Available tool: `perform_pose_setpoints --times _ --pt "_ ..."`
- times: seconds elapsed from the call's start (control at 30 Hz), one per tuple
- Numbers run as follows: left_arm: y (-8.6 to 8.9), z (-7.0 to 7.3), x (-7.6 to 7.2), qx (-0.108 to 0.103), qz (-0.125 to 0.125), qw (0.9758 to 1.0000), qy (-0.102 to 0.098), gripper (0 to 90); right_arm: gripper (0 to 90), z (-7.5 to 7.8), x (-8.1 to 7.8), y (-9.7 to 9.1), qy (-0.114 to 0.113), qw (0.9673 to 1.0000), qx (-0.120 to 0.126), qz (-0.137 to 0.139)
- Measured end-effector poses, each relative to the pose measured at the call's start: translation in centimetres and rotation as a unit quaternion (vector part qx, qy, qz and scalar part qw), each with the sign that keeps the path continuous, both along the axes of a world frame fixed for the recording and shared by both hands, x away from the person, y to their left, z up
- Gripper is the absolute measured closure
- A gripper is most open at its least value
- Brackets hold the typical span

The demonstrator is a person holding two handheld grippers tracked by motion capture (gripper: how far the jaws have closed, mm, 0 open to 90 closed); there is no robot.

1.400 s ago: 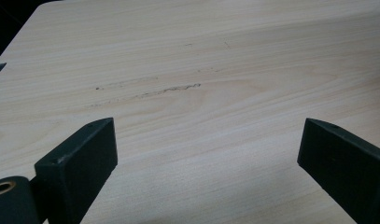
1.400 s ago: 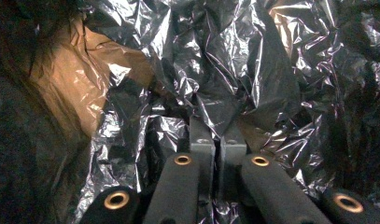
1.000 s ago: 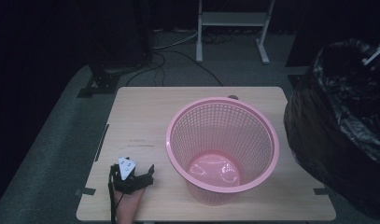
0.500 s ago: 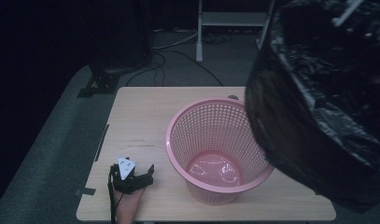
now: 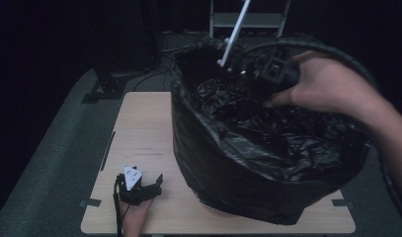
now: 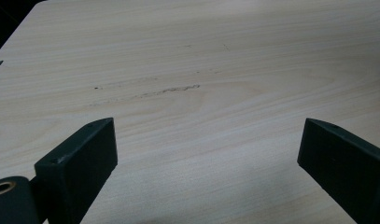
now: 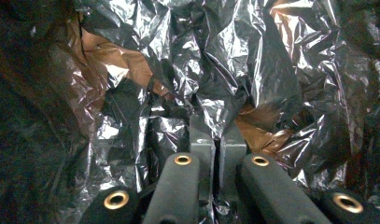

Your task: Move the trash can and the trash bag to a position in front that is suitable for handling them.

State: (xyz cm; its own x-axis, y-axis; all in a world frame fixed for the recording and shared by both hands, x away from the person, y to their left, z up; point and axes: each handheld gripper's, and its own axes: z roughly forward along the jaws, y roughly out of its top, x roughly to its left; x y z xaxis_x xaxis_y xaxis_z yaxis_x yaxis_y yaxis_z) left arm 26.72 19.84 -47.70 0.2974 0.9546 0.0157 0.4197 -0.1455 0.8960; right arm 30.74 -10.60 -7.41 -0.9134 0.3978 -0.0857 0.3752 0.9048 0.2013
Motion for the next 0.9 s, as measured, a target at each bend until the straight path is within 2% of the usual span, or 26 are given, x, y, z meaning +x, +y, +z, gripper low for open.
perform_pose_setpoints --times 0.07,0.23,0.27,0.33,0.47,0.53,0.6,0.63,0.7,0.77,0.8,0.9 --pt "0.1 0.0 0.0 -0.004 0.0 1.0 0.0 3.9 88.4 -1.0 0.6 0.7 0.001 1.0 -0.004 0.003" --pt "0.1 0.0 0.0 -0.005 0.0 1.0 -0.001 3.9 88.3 -3.4 1.7 1.6 0.027 0.9995 -0.005 0.013" --pt "0.1 0.0 0.0 -0.005 0.0 1.0 -0.001 3.9 88.3 -3.4 1.7 1.6 0.027 0.9995 -0.005 0.013" --pt "0.1 0.0 0.0 -0.006 0.0 1.0 -0.001 3.9 88.3 -3.9 1.5 1.6 0.042 0.9989 0.0 0.021" --pt "0.1 0.0 0.0 -0.006 0.0 1.0 -0.001 3.9 88.3 -4.4 0.9 1.6 0.05 0.9982 -0.009 0.031" --pt "0.0 0.0 0.0 -0.004 0.001 1.0 0.0 3.9 88.2 -4.6 0.9 1.3 0.046 0.9985 -0.014 0.027" --pt "0.0 0.0 0.0 -0.004 0.001 1.0 0.0 3.9 88.2 -4.7 1.4 0.8 0.03 0.9993 -0.016 0.013" --pt "0.0 0.0 0.0 -0.003 0.001 1.0 0.0 3.9 88.1 -4.8 2.1 0.3 0.014 0.9998 -0.014 -0.004" --pt "0.0 0.0 0.0 -0.002 0.001 1.0 0.0 3.9 88.1 -4.9 2.8 -0.1 0.0 0.9998 -0.004 -0.017" --pt "0.0 0.0 0.0 -0.002 0.001 1.0 0.0 3.9 88.1 -4.9 3.1 -0.2 -0.003 0.9998 -0.001 -0.021" --pt "0.0 0.0 0.0 -0.002 0.001 1.0 0.0 3.9 88.1 -4.8 3.7 -0.4 -0.018 0.9994 0.004 -0.03" --pt "0.0 0.0 0.0 -0.004 0.002 1.0 0.0 3.9 88.0 -4.7 4.1 -0.5 -0.025 0.9991 0.01 -0.033"
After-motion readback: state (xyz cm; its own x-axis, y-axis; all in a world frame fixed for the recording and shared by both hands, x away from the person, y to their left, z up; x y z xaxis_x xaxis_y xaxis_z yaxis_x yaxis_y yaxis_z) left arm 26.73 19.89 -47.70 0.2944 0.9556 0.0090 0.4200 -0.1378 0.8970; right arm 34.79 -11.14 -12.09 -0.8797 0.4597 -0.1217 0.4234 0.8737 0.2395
